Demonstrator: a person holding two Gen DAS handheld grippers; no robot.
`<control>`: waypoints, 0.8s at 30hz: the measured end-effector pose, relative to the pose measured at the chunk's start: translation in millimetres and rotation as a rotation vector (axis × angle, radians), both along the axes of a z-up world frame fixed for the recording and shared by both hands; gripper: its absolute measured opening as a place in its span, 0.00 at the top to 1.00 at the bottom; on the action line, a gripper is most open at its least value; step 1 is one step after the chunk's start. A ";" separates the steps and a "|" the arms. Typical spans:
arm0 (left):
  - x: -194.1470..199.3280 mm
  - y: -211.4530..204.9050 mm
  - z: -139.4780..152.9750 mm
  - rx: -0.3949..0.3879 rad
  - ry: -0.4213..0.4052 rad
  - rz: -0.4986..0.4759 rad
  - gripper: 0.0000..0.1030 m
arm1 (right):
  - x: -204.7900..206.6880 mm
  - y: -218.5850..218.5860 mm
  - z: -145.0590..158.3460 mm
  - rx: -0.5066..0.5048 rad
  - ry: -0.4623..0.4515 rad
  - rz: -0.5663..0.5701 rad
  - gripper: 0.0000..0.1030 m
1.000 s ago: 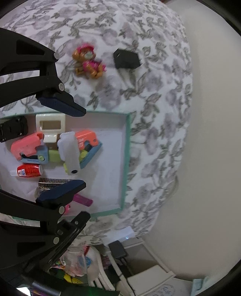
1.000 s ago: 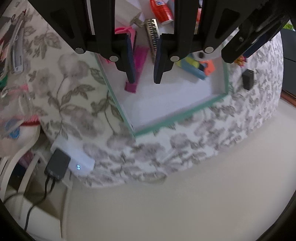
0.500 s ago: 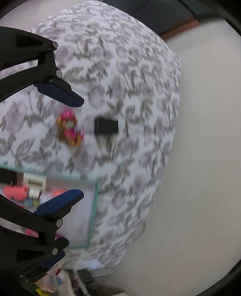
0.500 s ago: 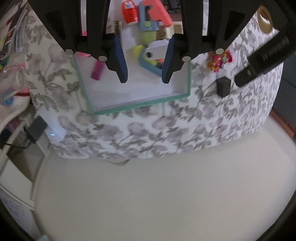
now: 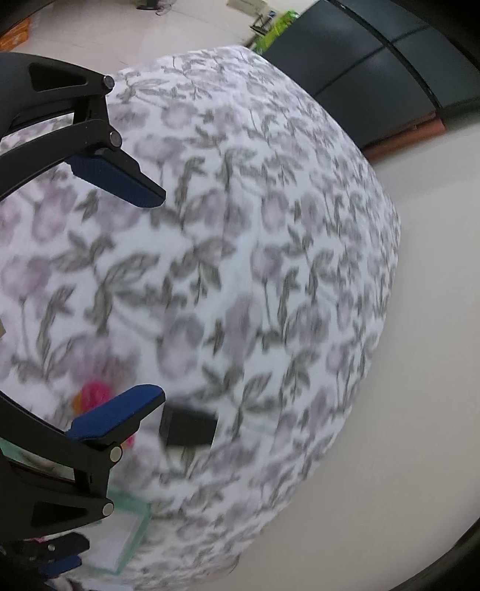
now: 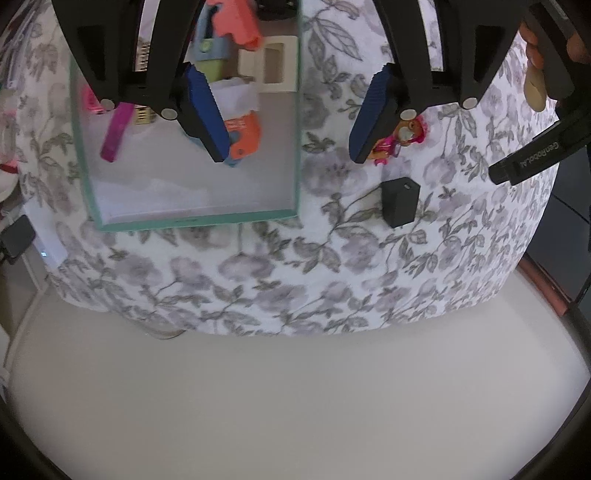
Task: Organize rigid objects
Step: 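Move both grippers toward the black charger block and toy dog figure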
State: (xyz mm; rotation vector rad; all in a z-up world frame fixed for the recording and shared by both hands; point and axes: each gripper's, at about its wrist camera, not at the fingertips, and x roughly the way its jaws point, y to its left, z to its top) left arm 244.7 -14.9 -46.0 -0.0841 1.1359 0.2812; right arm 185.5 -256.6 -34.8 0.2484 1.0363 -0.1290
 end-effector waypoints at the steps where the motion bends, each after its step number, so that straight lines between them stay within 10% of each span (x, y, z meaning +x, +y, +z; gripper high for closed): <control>1: 0.1 7.4 -4.0 0.000 0.005 0.013 0.06 | 2.1 3.7 -2.8 0.001 0.004 0.005 0.30; 24: 0.0 30.2 -64.2 -0.087 0.120 0.016 0.06 | 26.5 68.1 -43.5 0.070 0.047 0.124 0.27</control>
